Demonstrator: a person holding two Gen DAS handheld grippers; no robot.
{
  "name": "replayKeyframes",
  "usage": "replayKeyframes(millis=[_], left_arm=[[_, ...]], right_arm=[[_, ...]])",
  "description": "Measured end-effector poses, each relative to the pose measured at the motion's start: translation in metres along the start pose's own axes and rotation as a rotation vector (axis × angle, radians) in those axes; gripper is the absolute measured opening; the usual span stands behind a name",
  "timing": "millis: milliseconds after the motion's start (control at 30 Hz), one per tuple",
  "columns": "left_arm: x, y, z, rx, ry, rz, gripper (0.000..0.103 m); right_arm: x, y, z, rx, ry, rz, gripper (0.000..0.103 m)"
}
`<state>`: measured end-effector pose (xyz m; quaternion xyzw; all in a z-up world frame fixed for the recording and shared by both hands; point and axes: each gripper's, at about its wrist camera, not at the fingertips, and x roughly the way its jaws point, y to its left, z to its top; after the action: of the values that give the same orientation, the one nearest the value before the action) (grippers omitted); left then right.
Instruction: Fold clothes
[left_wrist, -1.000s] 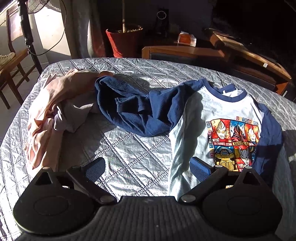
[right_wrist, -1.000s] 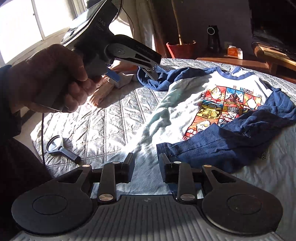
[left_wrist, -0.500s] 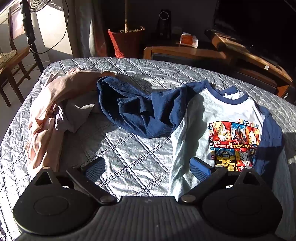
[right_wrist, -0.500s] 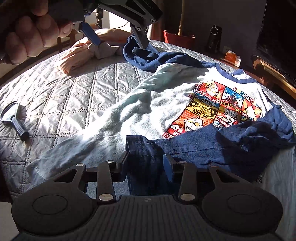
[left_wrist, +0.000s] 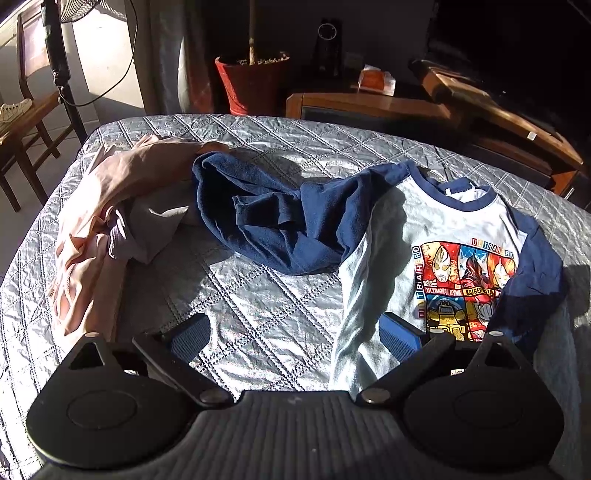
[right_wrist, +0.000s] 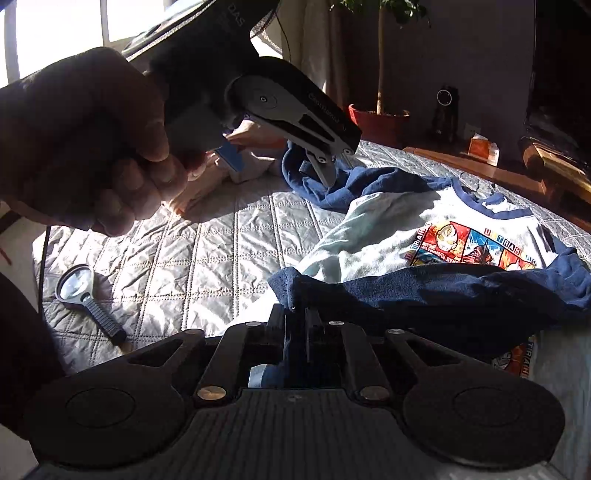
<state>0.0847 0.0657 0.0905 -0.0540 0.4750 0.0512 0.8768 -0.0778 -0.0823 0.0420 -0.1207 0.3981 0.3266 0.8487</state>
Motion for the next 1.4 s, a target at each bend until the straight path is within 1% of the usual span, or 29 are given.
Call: replayKeyframes(millis=[67,133,167,200,233,267,333,467,533,567,600,633,700,733,800,833,867,900,933,967,1000,1067,1100,1133,1167,1200,1300,1367,1400], left_arm=[[0.000,0.000,0.000,0.000,-0.001,-0.001,0.097],[0.000,0.001,0.000,-0.003,-0.002,0.000,0.097],[0.000,0.002,0.000,-0.004,-0.001,0.002,0.097],[0.000,0.002,0.000,-0.006,0.000,0.003,0.097],[0.000,0.002,0.000,-0.008,0.001,0.004,0.097],[-0.001,0.003,0.000,-0.010,0.001,0.002,0.097],[-0.001,0.002,-0.001,-0.003,0.000,0.001,0.097],[0.002,-0.003,-0.006,0.015,0.014,0.000,0.097],[0.002,-0.007,-0.010,0.034,0.021,-0.008,0.097],[0.002,-0.011,-0.012,0.049,0.023,-0.014,0.097],[0.002,-0.014,-0.014,0.060,0.025,-0.019,0.097],[0.003,-0.018,-0.018,0.070,0.033,-0.030,0.097],[0.007,-0.029,-0.025,0.086,0.070,-0.074,0.097],[0.009,-0.034,-0.029,0.097,0.087,-0.096,0.097],[0.011,-0.048,-0.037,0.141,0.110,-0.129,0.097],[0.011,-0.058,-0.043,0.183,0.113,-0.135,0.097],[0.010,-0.066,-0.048,0.221,0.114,-0.141,0.097],[0.010,-0.074,-0.053,0.258,0.117,-0.147,0.097],[0.011,-0.081,-0.058,0.294,0.124,-0.147,0.097],[0.012,-0.088,-0.063,0.327,0.131,-0.145,0.097],[0.014,-0.093,-0.068,0.355,0.140,-0.137,0.097],[0.016,-0.101,-0.075,0.406,0.149,-0.123,0.096],[0.015,-0.104,-0.077,0.425,0.144,-0.117,0.096],[0.014,-0.106,-0.079,0.439,0.135,-0.113,0.096],[0.013,-0.106,-0.079,0.446,0.126,-0.109,0.096],[0.013,-0.106,-0.078,0.445,0.124,-0.110,0.096],[0.015,-0.106,-0.076,0.431,0.131,-0.116,0.096],[0.017,-0.107,-0.076,0.437,0.129,-0.108,0.096],[0.017,-0.108,-0.076,0.440,0.129,-0.106,0.096]], right_arm=[[0.002,0.004,-0.009,0.011,0.011,0.050,0.016],[-0.002,0.005,-0.012,0.052,0.004,0.110,0.021],[-0.006,0.001,-0.012,0.086,-0.019,0.122,0.041],[-0.012,-0.004,-0.011,0.122,-0.046,0.129,0.066],[-0.017,-0.009,-0.010,0.159,-0.073,0.137,0.069],[-0.025,-0.017,-0.009,0.195,-0.115,0.138,0.066],[-0.041,-0.049,-0.005,0.296,-0.201,0.063,0.066],[-0.052,-0.155,0.002,0.509,-0.251,-0.224,0.065],[-0.055,-0.221,-0.001,0.610,-0.278,-0.327,0.061],[-0.055,-0.246,0.000,0.648,-0.289,-0.362,0.057],[-0.055,-0.269,0.001,0.683,-0.299,-0.393,0.049],[-0.055,-0.292,0.002,0.718,-0.309,-0.425,0.044],[-0.046,-0.325,0.007,0.744,-0.299,-0.433,0.037],[-0.037,-0.332,0.010,0.723,-0.275,-0.430,0.034],[-0.021,-0.339,0.016,0.667,-0.221,-0.424,0.025],[-0.013,-0.343,0.018,0.639,-0.195,-0.421,0.025],[-0.004,-0.346,0.019,0.631,-0.156,-0.384,0.024],[0.010,-0.349,0.019,0.622,-0.083,-0.386,0.022],[0.014,-0.350,0.015,0.623,-0.049,-0.425,0.022],[0.016,-0.351,0.010,0.626,-0.026,-0.471,0.025],[0.018,-0.353,0.005,0.628,-0.002,-0.516,0.033],[0.009,-0.356,-0.006,0.658,-0.030,-0.606,0.058],[0.002,-0.357,-0.011,0.675,-0.062,-0.631,0.057],[-0.005,-0.359,-0.017,0.701,-0.110,-0.613,0.057],[-0.017,-0.366,-0.028,0.766,-0.191,-0.526,0.056],[-0.023,-0.371,-0.034,0.813,-0.223,-0.479,0.055],[-0.022,-0.386,-0.044,0.853,-0.218,-0.410,0.056],[-0.021,-0.399,-0.045,0.874,-0.247,-0.362,0.056],[-0.018,-0.408,-0.045,0.895,-0.256,-0.310,0.056]])
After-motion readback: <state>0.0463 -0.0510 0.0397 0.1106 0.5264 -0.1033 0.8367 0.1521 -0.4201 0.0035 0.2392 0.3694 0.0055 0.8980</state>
